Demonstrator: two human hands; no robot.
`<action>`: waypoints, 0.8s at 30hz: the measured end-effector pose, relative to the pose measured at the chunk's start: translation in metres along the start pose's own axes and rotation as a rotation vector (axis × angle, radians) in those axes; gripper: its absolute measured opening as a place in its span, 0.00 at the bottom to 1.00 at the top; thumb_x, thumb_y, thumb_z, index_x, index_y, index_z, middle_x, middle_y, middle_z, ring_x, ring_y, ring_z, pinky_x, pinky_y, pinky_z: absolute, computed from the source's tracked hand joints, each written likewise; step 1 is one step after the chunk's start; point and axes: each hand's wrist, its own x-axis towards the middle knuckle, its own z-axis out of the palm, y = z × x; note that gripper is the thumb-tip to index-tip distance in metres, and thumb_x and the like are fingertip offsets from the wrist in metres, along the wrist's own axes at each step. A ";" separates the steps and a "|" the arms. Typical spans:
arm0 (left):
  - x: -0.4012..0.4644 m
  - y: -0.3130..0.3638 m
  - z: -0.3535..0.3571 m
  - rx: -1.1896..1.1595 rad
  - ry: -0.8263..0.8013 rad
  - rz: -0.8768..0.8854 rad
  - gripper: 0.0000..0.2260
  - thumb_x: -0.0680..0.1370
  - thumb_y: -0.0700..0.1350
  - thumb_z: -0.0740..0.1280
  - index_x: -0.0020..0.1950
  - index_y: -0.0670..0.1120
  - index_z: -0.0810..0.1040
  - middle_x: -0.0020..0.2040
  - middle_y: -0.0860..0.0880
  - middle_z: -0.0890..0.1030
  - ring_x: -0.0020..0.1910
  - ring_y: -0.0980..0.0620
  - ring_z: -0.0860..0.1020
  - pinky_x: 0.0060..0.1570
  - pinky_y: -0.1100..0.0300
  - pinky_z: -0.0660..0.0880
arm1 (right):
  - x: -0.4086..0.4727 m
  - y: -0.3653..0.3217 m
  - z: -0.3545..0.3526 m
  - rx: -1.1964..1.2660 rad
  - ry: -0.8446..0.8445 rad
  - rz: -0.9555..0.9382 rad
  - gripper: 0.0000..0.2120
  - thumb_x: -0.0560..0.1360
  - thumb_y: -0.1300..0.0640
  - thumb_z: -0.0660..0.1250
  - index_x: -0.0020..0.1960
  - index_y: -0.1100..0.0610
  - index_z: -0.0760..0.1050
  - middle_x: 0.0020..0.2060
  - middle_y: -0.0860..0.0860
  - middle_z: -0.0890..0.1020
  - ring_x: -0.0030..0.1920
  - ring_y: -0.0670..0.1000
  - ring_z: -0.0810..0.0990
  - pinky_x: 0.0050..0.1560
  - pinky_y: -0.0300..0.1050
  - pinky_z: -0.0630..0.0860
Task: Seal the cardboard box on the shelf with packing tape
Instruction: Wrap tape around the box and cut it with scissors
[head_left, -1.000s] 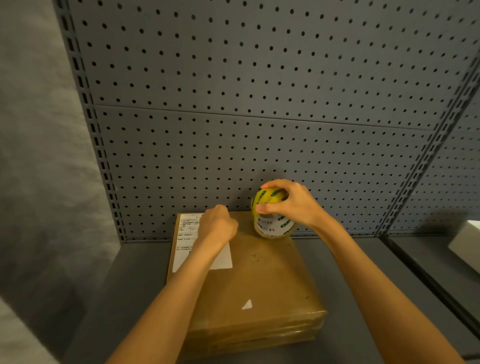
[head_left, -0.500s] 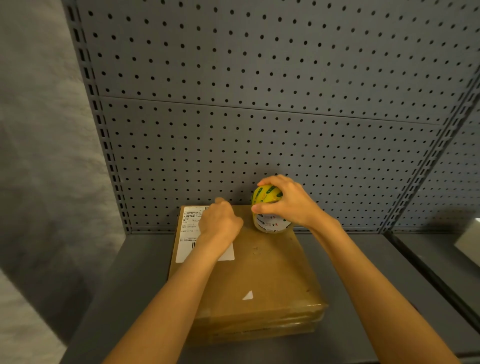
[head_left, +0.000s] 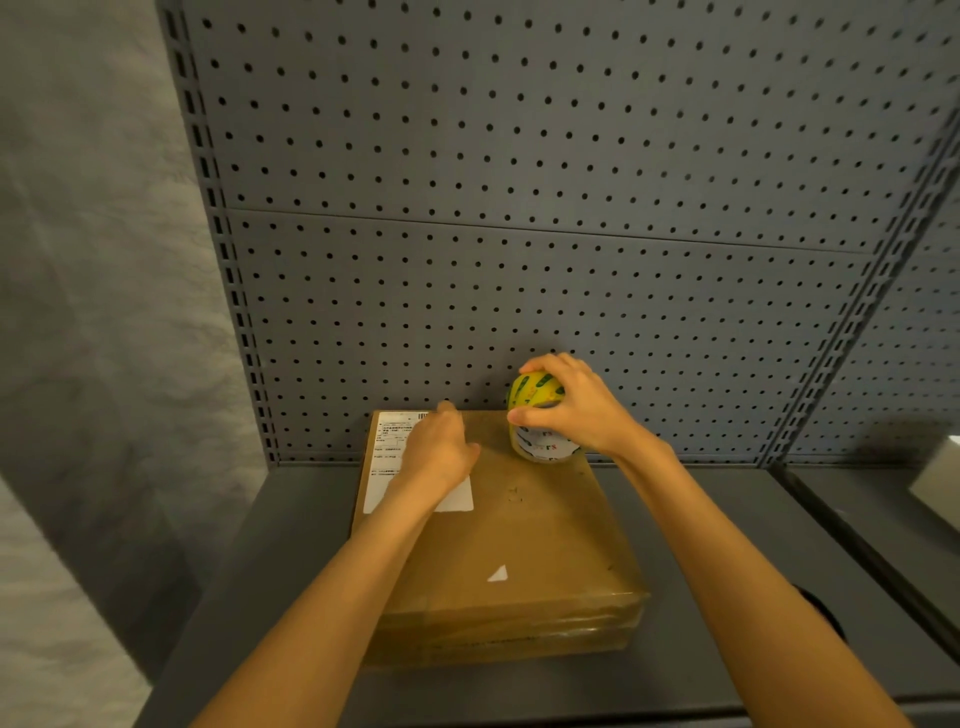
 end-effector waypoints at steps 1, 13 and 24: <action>-0.003 -0.002 0.000 -0.018 -0.001 0.027 0.18 0.77 0.45 0.68 0.63 0.40 0.69 0.58 0.42 0.76 0.57 0.43 0.75 0.53 0.53 0.74 | 0.000 0.000 0.000 -0.001 0.003 0.001 0.27 0.68 0.45 0.74 0.63 0.50 0.71 0.54 0.47 0.70 0.60 0.49 0.67 0.59 0.48 0.68; -0.024 -0.004 0.016 0.300 -0.222 0.410 0.27 0.83 0.56 0.44 0.78 0.44 0.44 0.78 0.46 0.44 0.77 0.52 0.42 0.74 0.57 0.39 | -0.003 0.004 -0.006 -0.023 -0.095 -0.016 0.38 0.65 0.45 0.76 0.71 0.48 0.65 0.64 0.50 0.68 0.66 0.52 0.63 0.61 0.43 0.62; -0.027 -0.004 0.014 0.401 -0.256 0.388 0.27 0.82 0.57 0.41 0.77 0.46 0.40 0.78 0.49 0.41 0.76 0.54 0.40 0.73 0.56 0.37 | -0.026 0.026 0.014 0.079 0.212 0.251 0.25 0.77 0.69 0.59 0.72 0.57 0.64 0.61 0.58 0.77 0.58 0.58 0.77 0.53 0.43 0.74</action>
